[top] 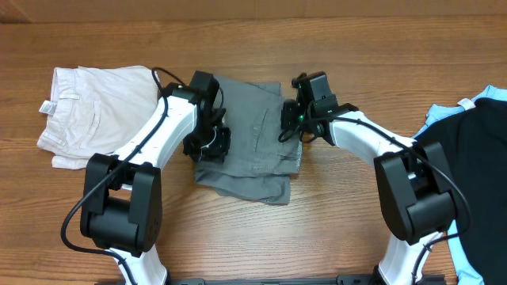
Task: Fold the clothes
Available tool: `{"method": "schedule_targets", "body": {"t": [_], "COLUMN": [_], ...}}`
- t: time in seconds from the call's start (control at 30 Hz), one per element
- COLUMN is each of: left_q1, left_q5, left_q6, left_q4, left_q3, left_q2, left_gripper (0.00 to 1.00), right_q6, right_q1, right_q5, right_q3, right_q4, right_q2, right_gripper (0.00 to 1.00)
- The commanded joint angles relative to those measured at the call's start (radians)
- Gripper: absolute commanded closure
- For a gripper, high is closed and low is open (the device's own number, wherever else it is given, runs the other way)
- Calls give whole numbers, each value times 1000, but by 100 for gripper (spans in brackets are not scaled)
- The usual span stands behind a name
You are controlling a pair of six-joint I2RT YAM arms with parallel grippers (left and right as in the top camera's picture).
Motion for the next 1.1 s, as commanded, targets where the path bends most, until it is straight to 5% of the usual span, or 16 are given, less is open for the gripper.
{"method": "schedule_targets", "body": {"t": [0.0, 0.2, 0.4, 0.53, 0.6, 0.7, 0.8, 0.9, 1.07], "left_q1": [16, 84, 132, 133, 134, 140, 154, 180, 245], "left_q5": [-163, -290, -53, 41, 52, 50, 50, 51, 6], "left_q6": [-51, 10, 1, 2, 2, 2, 2, 0, -50], "left_q4": [12, 163, 338, 362, 301, 155, -29, -185, -318], "left_q3": [-43, -55, -39, 34, 118, 261, 394, 458, 400], "left_q2": [10, 10, 10, 10, 10, 10, 10, 10, 14], "left_gripper": [77, 71, 70, 60, 52, 20, 2, 0, 0], "right_q6": [121, 281, 404, 425, 433, 416, 315, 162, 143], "right_q1": [-25, 3, 111, 188, 211, 215, 205, 204, 206], "right_q5": [-11, -37, -37, -23, 28, 123, 142, 72, -10], "right_q3": [2, 2, 2, 2, 2, 2, 2, 2, 2], "right_q4": [-88, -325, -509, -542, -543, -546, -492, -404, -325], "right_q2": [5, 0, -24, -79, -127, -214, -286, -304, -261], "right_gripper": [96, 96, 96, 96, 96, 96, 91, 87, 87]}}
